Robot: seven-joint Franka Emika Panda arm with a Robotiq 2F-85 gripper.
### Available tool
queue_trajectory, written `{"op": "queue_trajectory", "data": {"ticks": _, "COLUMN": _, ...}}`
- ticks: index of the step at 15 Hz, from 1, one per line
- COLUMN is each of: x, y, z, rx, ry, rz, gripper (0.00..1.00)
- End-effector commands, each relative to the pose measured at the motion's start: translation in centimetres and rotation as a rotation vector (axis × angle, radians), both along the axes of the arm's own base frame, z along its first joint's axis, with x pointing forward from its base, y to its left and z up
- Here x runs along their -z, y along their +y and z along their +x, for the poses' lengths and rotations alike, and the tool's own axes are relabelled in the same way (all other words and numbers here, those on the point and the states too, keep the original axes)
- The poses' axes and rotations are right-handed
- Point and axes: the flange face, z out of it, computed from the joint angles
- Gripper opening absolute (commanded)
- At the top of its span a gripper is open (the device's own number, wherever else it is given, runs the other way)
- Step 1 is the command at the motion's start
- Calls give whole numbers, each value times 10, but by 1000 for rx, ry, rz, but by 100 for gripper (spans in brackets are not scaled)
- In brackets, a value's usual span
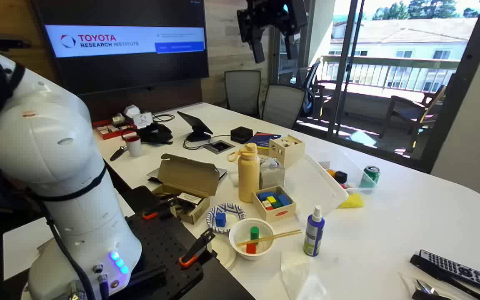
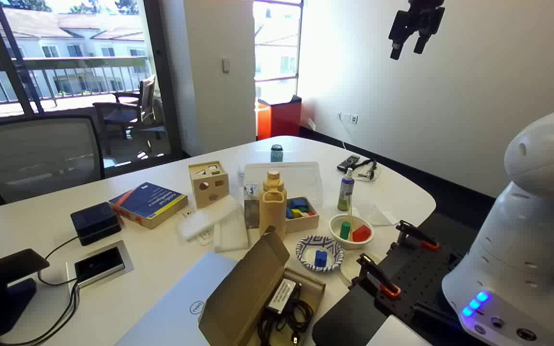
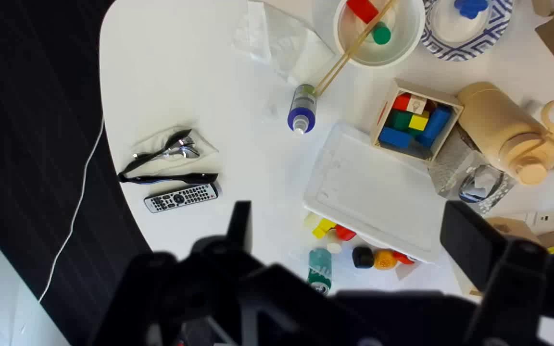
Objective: Remove the black cable from the box and put it on the table
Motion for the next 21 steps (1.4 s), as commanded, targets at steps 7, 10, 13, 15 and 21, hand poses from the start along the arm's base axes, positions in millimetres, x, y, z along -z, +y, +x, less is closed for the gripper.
{"op": "queue_trajectory", "data": {"ticks": 7, "x": 56, "y": 59, "z": 66, "rx": -130, "ry": -74, "rz": 66, "gripper": 100}}
{"op": "queue_trajectory", "data": {"ticks": 10, "x": 114, "y": 113, "z": 91, "rx": -215, "ry": -88, "rz": 124, "gripper": 100}}
{"op": "queue_trajectory", "data": {"ticks": 13, "x": 182, "y": 171, "z": 101, "rx": -251, "ry": -65, "rz": 209, "gripper": 100}}
{"op": "queue_trajectory", "data": {"ticks": 15, "x": 226, "y": 209, "z": 99, "rx": -250, "ry": -35, "rz": 268, "gripper": 100}}
{"op": "queue_trajectory", "data": {"ticks": 21, "x": 348, "y": 304, "z": 52, "rx": -54, "ry": 98, "rz": 373, "gripper": 100}}
